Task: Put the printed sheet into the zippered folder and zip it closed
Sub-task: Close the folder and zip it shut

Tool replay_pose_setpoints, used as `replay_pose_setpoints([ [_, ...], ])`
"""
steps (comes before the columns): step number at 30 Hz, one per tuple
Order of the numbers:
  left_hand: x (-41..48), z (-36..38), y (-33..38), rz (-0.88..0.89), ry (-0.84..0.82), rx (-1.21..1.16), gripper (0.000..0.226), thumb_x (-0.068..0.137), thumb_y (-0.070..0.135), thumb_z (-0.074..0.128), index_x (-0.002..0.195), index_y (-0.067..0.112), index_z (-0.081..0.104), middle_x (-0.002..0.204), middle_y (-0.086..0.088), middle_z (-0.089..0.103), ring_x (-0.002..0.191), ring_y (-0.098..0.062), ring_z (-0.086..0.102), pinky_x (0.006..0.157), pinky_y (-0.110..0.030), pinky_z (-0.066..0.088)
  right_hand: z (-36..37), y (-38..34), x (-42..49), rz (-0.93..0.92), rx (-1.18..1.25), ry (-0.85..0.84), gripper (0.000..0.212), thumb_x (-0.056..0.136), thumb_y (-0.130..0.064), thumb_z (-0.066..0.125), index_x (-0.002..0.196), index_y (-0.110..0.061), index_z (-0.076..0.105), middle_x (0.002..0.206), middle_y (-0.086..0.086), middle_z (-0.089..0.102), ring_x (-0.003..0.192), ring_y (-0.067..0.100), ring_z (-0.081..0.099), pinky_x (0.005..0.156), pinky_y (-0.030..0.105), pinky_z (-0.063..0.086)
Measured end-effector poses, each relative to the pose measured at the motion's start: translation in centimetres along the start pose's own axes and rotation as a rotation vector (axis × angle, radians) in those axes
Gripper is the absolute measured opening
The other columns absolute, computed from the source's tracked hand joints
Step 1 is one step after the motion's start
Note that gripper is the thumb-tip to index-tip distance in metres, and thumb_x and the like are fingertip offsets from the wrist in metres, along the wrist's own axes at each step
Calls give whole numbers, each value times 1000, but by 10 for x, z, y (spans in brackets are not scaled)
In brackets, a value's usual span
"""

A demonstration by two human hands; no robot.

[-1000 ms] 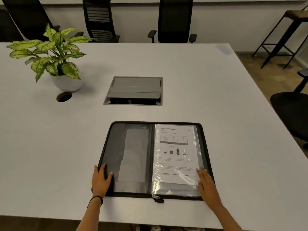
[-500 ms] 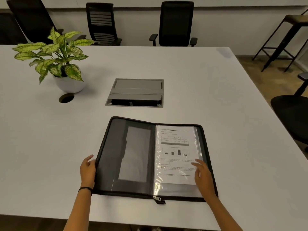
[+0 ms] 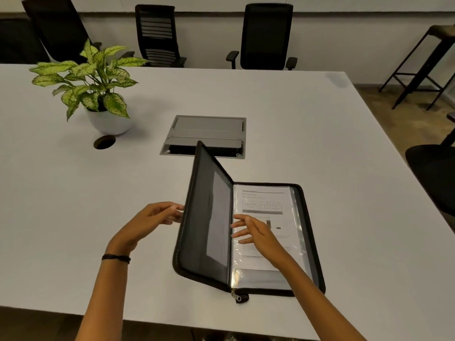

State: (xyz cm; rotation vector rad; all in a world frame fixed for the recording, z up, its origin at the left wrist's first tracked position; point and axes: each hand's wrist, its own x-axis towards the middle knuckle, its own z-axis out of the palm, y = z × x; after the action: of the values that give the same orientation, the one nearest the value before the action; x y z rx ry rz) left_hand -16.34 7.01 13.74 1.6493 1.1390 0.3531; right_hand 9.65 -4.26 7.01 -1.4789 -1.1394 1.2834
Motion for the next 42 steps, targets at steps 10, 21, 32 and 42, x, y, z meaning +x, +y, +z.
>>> replay_pose_setpoints([
  [10, 31, 74, 34, 138, -185, 89, 26, 98, 29, 44, 123, 33, 52, 106, 15, 66, 99, -2, 64, 87, -16, 47, -18, -4, -21, 25, 130, 96, 41, 98, -38, 17, 116, -33, 52, 116, -6, 63, 97, 10, 67, 75, 20, 57],
  [21, 57, 132, -3, 87, -355, 180, 30, 99, 30, 44, 128, 28, 51, 118, 11, 59, 106, -6, 59, 88, -15, 43, -78, 5, -41, 136, 174, 319, 40, 93, -49, 19, 108, -36, 54, 100, -15, 63, 86, 4, 65, 59, 10, 53],
  [32, 41, 160, -74, -240, -506, 547, 34, 96, 29, 50, 127, 16, 52, 129, -9, 57, 114, -23, 57, 97, -29, 44, -132, 93, -60, 365, 47, 590, 27, 95, -16, 48, 120, -9, 56, 118, 13, 62, 96, 24, 59, 90, 37, 49],
  [42, 14, 190, -106, -302, -614, 429, 22, 86, 25, 64, 104, 14, 56, 82, 7, 55, 83, -13, 52, 76, -20, 44, -120, 142, -63, 531, -86, 716, 32, 94, -5, 43, 125, -3, 52, 126, 18, 58, 112, 36, 54, 98, 48, 47],
])
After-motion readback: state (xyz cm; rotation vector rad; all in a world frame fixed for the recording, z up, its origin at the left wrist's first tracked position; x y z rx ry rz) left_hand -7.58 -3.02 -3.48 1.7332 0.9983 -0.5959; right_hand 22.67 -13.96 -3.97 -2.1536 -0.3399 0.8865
